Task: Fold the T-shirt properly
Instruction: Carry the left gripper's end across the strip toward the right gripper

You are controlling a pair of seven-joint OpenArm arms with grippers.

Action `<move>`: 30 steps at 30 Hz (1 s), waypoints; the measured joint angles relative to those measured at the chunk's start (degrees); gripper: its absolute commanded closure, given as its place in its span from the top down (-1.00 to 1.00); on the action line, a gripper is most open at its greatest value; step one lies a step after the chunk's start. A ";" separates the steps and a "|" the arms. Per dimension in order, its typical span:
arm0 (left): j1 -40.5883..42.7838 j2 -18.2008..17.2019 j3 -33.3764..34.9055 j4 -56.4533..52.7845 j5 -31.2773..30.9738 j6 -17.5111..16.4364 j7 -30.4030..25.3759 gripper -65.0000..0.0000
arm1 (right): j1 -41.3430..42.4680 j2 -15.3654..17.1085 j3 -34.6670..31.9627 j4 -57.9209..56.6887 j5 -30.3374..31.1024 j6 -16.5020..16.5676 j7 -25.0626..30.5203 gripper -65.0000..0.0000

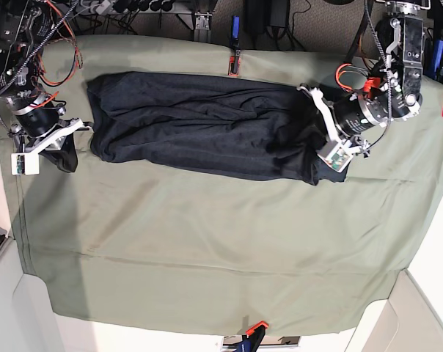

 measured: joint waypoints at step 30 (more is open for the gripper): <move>-1.68 3.65 7.13 2.86 -13.75 0.35 0.35 0.27 | -4.61 0.42 -0.81 -4.92 7.58 1.33 -7.04 0.40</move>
